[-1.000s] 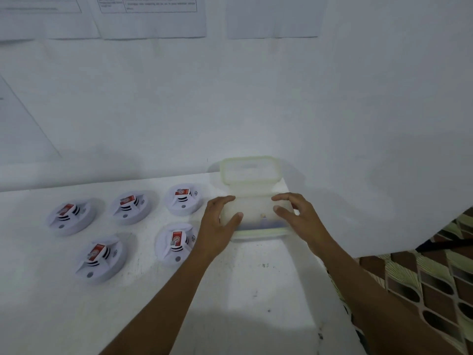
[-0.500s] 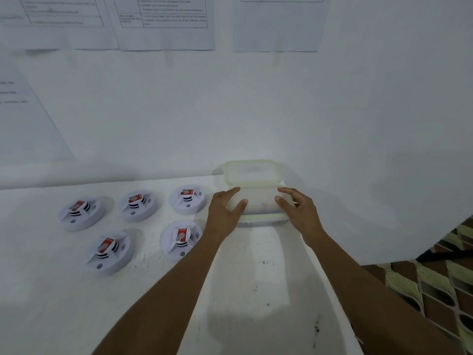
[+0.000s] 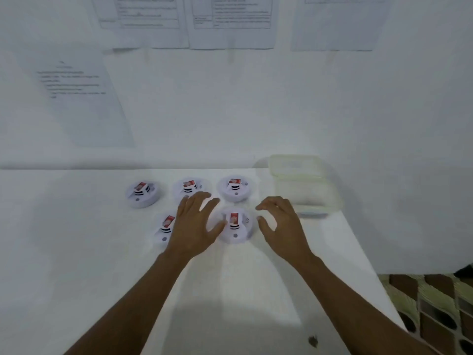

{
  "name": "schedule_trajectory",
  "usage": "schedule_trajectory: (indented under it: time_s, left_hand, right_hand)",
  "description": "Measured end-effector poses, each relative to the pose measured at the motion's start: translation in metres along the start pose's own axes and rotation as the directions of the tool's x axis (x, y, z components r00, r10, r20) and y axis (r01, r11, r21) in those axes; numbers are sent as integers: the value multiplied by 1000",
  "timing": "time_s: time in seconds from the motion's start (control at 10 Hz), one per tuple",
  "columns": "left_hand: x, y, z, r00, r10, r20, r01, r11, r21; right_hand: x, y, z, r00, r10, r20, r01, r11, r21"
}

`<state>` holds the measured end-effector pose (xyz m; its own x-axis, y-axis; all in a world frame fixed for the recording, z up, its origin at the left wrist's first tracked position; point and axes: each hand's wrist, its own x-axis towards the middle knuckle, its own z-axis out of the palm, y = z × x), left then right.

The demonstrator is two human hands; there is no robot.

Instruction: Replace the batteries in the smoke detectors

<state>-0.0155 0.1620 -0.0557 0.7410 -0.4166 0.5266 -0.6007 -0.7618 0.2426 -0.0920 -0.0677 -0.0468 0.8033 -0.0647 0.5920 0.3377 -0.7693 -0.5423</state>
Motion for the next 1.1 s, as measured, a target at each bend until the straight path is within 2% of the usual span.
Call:
schedule_trajectory:
  time_s: [0.1, 0.2, 0.3, 0.4, 0.7, 0.9, 1.0, 1.1]
  left_hand:
    - [-28, -45, -20, 997, -53, 52, 49, 996, 77]
    - [-53, -79, -34, 979, -173, 107, 175, 985, -7]
    - [-69, -99, -43, 956, -206, 211, 255, 936, -243]
    - [-74, -108, -46, 965, -187, 185, 241, 907, -346]
    - [-84, -125, -48, 963, -210, 167, 260, 888, -380]
    - [-84, -120, -47, 965, -207, 161, 250, 910, -331]
    - [-81, -115, -55, 959, -236, 158, 275, 908, -316]
    - [-90, -113, -52, 969, -228, 89, 245, 921, -304]
  right_hand:
    - [-11, -18, 40, 969, 171, 180, -170, 985, -25]
    - [-18, -32, 67, 916, 305, 261, -299, 952, -63]
    - [-22, -48, 83, 919, 330, 216, -323, 944, -71]
    - [-25, -64, 95, 922, 345, 174, -331, 938, -103]
    - [-27, -74, 100, 956, 262, 130, -242, 958, -152]
    - [-26, -71, 99, 963, 236, 129, -213, 961, -175]
    - [-23, -73, 94, 953, 271, 137, -250, 956, -155]
    - [-31, -73, 95, 937, 331, 113, -325, 943, -70]
